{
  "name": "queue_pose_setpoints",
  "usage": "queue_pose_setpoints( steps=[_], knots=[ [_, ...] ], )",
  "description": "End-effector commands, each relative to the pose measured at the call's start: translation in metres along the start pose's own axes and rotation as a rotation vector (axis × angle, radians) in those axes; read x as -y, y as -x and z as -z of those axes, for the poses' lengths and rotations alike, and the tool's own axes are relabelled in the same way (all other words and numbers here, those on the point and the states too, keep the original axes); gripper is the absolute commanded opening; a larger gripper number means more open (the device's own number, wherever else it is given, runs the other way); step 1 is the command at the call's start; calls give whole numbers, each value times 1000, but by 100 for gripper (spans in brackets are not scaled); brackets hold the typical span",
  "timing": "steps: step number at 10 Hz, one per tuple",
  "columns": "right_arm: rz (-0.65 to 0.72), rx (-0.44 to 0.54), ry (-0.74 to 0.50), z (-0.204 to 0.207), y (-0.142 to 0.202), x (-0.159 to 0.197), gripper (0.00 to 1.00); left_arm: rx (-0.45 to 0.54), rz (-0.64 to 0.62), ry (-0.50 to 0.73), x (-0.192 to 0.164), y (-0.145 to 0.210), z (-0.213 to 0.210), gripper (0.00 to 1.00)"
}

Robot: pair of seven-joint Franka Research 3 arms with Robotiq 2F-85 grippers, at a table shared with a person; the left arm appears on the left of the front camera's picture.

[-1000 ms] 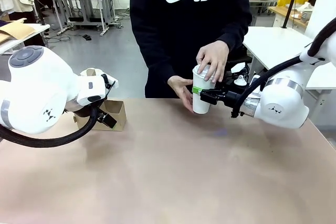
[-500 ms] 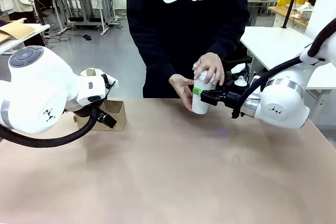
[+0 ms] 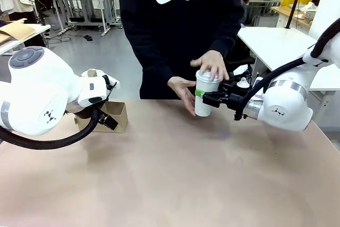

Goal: Pour a drink into a cup and package it in a carrier.
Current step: When a person places the Paper Cup Lid on the 600 ml Paper Cup , lift the 600 ml Paper Cup.

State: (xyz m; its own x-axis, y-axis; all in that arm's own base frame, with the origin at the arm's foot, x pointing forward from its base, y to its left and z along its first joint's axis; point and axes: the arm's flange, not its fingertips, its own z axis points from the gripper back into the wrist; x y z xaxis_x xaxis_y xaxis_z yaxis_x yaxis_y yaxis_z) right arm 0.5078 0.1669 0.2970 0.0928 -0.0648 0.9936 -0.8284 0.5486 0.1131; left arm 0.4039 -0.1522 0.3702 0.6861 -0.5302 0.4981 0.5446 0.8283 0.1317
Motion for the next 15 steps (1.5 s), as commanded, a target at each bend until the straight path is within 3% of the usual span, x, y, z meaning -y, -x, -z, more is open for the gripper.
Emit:
queue_pose_setpoints(
  steps=[1,15],
  knots=[
    [-19,22,22,4,-5,-3,81,1,-1,1,-1,0,0,100],
    [-19,22,22,4,-5,-3,81,1,-1,1,-1,0,0,100]
  ],
)
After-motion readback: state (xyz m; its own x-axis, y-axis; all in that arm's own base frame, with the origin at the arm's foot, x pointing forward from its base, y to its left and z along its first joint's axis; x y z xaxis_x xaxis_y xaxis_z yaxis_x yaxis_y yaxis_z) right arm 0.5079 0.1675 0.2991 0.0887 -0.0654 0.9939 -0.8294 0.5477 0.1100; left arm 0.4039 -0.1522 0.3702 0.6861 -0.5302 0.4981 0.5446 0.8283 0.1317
